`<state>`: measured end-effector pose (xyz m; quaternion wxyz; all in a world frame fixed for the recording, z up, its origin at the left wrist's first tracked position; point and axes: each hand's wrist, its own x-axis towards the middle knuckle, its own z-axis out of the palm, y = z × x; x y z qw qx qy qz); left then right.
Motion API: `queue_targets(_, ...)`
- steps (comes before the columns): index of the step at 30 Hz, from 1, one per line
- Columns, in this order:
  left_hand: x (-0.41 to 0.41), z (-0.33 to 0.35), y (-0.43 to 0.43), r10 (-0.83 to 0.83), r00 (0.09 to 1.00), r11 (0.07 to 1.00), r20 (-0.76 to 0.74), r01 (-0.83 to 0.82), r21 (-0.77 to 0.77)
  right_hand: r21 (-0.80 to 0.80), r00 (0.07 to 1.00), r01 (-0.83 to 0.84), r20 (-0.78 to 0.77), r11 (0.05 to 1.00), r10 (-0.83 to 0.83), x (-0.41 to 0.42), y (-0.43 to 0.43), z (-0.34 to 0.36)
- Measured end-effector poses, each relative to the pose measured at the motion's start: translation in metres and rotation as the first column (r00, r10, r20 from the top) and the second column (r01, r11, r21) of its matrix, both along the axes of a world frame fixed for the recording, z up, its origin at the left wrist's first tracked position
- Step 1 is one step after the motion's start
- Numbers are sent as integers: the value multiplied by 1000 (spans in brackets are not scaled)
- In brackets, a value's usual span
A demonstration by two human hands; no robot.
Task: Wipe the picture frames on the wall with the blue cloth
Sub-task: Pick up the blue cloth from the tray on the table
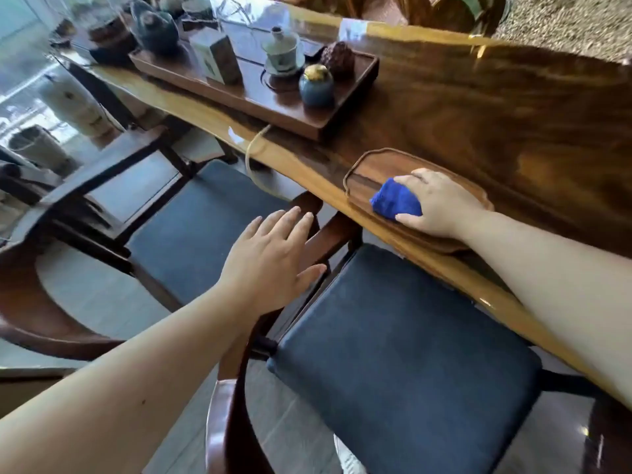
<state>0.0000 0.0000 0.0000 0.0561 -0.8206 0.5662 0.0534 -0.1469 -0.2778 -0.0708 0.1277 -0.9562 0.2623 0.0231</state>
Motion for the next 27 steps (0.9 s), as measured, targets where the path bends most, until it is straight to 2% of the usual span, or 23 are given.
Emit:
queue_targets(4, 6, -13, -8, -10, 1000, 1000, 10, 10, 3, -13, 993, 25, -118, 1000, -27, -1, -4, -24)
queue_targets(8, 13, -15, -6, 8, 1000, 1000, -7, -8, -15, -68, 995, 69, -66, 995, -74, 4, -1, -36)
queue_targets(12, 17, -7, 2, 32, 999, 999, 8, -32, -23, -44, 994, 104, -14, 994, -105, 15, 8, -21)
queue_targets(16, 21, 14, 19, 69, 997, 997, 31, -68, -44, -35, 992, -5, 130, 999, 9, 32, 40, 10)
queue_targets(19, 24, 39, 49, 109, 991, 993, 83, -104, -61, -52, 959, -162, 228, 986, 169, 54, 81, 44)
queue_targets(27, 24, 125, 183, 269, 938, 960, 219, -243, -139, -189, 770, -491, 363, 850, 525, 117, 224, 143)
